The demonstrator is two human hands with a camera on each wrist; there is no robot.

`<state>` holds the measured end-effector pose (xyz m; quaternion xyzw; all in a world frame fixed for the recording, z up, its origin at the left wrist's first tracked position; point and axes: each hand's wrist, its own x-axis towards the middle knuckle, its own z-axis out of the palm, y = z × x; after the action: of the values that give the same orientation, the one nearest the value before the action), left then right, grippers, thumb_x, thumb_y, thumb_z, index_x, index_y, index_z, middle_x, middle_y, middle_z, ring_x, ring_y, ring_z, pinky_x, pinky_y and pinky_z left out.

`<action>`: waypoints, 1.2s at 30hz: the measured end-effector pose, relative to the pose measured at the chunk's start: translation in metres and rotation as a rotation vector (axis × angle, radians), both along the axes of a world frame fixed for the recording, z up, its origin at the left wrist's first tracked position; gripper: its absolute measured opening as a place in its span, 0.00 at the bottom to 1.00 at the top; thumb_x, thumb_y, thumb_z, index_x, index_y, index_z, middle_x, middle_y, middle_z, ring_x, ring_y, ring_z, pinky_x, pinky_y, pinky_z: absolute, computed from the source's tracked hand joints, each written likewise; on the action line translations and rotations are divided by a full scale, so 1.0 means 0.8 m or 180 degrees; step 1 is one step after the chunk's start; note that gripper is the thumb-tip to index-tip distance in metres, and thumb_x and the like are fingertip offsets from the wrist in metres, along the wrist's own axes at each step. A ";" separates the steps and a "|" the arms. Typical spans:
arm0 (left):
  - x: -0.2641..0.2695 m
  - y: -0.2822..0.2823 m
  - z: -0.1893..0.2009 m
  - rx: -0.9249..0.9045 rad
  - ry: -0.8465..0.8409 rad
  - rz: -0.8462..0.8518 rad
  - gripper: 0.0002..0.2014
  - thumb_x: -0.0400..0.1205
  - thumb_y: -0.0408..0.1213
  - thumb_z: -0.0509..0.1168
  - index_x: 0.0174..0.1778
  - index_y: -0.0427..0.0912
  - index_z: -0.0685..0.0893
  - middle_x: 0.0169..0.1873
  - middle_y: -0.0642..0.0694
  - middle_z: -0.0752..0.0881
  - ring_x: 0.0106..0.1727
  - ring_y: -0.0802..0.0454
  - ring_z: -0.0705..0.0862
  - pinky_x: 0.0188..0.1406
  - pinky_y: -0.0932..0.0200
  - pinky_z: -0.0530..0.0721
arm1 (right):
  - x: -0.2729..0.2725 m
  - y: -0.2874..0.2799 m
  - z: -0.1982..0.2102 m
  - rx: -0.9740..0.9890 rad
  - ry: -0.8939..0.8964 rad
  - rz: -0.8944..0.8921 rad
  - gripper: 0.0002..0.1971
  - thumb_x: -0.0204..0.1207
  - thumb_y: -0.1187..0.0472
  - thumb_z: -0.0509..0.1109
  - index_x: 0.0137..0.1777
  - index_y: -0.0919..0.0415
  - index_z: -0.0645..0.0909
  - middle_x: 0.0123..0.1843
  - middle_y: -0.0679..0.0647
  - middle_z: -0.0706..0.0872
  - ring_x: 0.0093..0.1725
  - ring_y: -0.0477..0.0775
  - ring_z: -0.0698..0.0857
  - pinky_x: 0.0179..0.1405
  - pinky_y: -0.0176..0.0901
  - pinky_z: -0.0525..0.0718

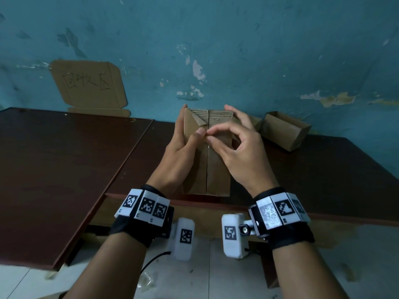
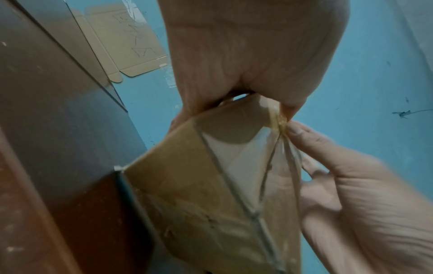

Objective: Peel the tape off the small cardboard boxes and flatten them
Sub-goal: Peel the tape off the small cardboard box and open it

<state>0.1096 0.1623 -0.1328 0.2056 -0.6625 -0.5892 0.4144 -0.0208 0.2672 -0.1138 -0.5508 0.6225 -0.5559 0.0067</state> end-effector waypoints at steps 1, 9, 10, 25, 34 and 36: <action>0.001 0.000 0.002 0.0048 0.0058 0.0027 0.38 0.88 0.58 0.66 0.94 0.66 0.59 0.78 0.60 0.84 0.80 0.59 0.83 0.84 0.44 0.80 | 0.002 -0.001 0.000 -0.0099 -0.0025 0.0005 0.12 0.82 0.59 0.85 0.63 0.49 0.93 0.87 0.52 0.76 0.90 0.43 0.71 0.90 0.46 0.73; 0.001 0.017 0.018 0.0366 0.0133 0.0000 0.37 0.85 0.71 0.66 0.90 0.67 0.67 0.83 0.58 0.81 0.81 0.56 0.82 0.81 0.41 0.83 | 0.006 -0.020 -0.007 -0.0132 -0.0948 0.0047 0.45 0.79 0.30 0.79 0.93 0.45 0.69 0.87 0.47 0.81 0.88 0.48 0.78 0.89 0.62 0.77; 0.001 0.018 0.020 0.0380 0.0100 -0.0030 0.35 0.87 0.71 0.64 0.90 0.68 0.68 0.82 0.60 0.81 0.81 0.57 0.82 0.80 0.44 0.84 | 0.008 -0.023 -0.009 -0.0092 -0.1008 0.0067 0.45 0.81 0.29 0.76 0.93 0.45 0.69 0.87 0.46 0.81 0.88 0.47 0.77 0.90 0.62 0.76; 0.015 0.027 0.042 0.0549 -0.0100 -0.0277 0.18 0.95 0.47 0.61 0.83 0.60 0.76 0.63 0.53 0.93 0.60 0.56 0.95 0.49 0.61 0.94 | 0.007 -0.006 0.004 0.0401 -0.1745 0.0849 0.30 0.93 0.64 0.66 0.92 0.48 0.66 0.67 0.43 0.95 0.68 0.46 0.93 0.77 0.58 0.88; 0.012 0.020 0.034 0.0357 -0.0158 -0.0274 0.22 0.96 0.40 0.59 0.88 0.57 0.71 0.64 0.52 0.93 0.63 0.53 0.94 0.57 0.57 0.93 | 0.014 -0.001 0.008 0.0344 -0.1756 0.0785 0.23 0.93 0.53 0.67 0.87 0.49 0.74 0.69 0.44 0.94 0.70 0.44 0.92 0.76 0.53 0.87; 0.011 0.020 0.033 0.0343 -0.0142 -0.0286 0.22 0.97 0.38 0.59 0.88 0.55 0.70 0.63 0.53 0.92 0.62 0.55 0.94 0.54 0.60 0.93 | 0.015 -0.001 0.008 0.0340 -0.1683 0.0795 0.25 0.90 0.46 0.68 0.85 0.47 0.76 0.74 0.45 0.92 0.74 0.46 0.90 0.80 0.57 0.84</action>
<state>0.1184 0.1786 -0.1066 0.2107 -0.6474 -0.6372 0.3610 -0.0086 0.2665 -0.1077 -0.4581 0.5549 -0.6415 0.2660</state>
